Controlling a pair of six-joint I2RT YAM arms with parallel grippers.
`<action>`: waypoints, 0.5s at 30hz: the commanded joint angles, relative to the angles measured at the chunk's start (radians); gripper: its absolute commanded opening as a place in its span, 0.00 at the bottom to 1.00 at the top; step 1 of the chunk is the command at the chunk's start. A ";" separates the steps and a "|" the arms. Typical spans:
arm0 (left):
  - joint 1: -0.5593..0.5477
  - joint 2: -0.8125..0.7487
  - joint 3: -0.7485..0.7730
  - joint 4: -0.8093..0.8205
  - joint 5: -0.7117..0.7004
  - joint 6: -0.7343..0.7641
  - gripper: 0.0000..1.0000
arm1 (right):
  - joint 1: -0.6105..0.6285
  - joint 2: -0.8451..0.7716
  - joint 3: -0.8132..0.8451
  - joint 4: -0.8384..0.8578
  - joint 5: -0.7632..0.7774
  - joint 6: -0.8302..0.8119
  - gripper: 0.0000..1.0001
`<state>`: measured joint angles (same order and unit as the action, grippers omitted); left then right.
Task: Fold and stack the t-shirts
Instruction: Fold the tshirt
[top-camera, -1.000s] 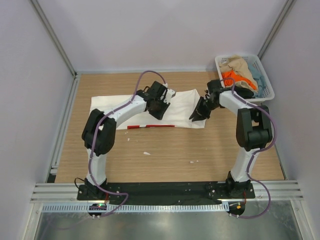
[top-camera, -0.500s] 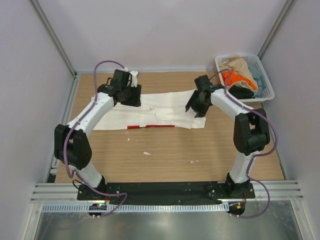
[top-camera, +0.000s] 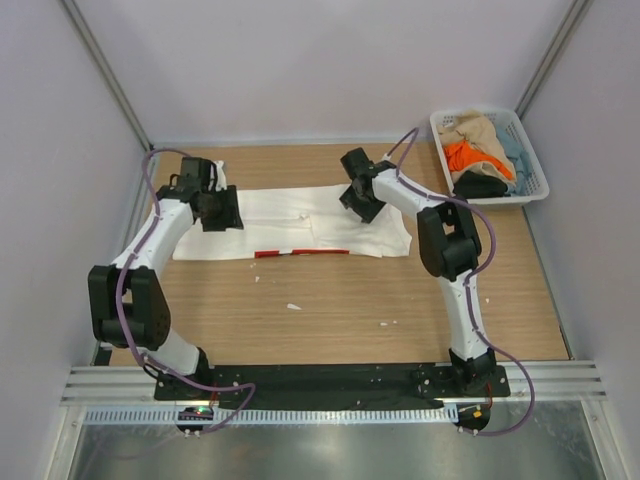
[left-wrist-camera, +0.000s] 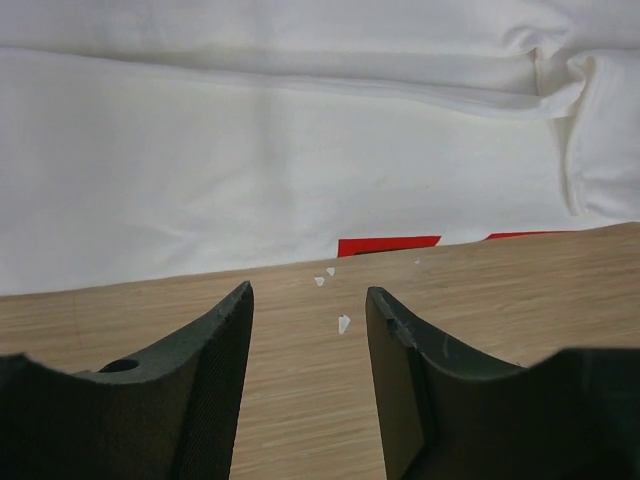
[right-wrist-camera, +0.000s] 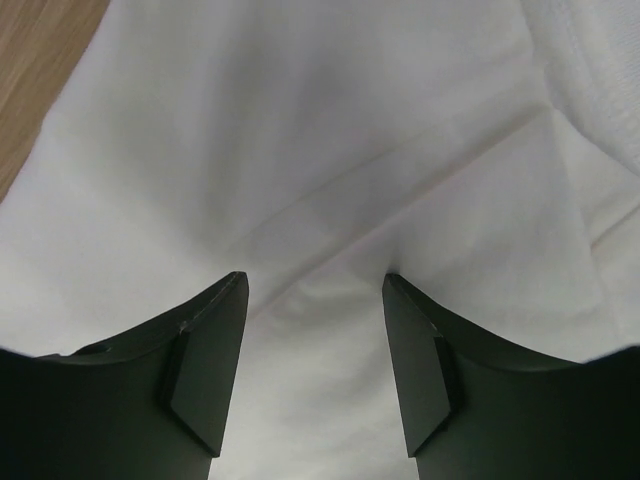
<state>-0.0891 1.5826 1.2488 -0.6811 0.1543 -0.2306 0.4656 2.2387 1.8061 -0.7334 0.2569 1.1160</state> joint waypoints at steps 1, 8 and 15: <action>-0.003 -0.058 -0.025 0.012 0.057 -0.024 0.51 | 0.007 0.123 0.050 -0.055 0.100 -0.034 0.64; -0.004 -0.038 -0.057 0.012 0.122 -0.059 0.50 | -0.007 0.312 0.312 -0.060 0.171 -0.332 0.65; -0.026 0.027 -0.023 0.005 0.166 -0.104 0.51 | -0.033 0.390 0.472 0.048 0.016 -0.620 0.65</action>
<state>-0.0959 1.5845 1.1934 -0.6796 0.2714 -0.3012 0.4557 2.5198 2.2345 -0.7238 0.3523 0.6811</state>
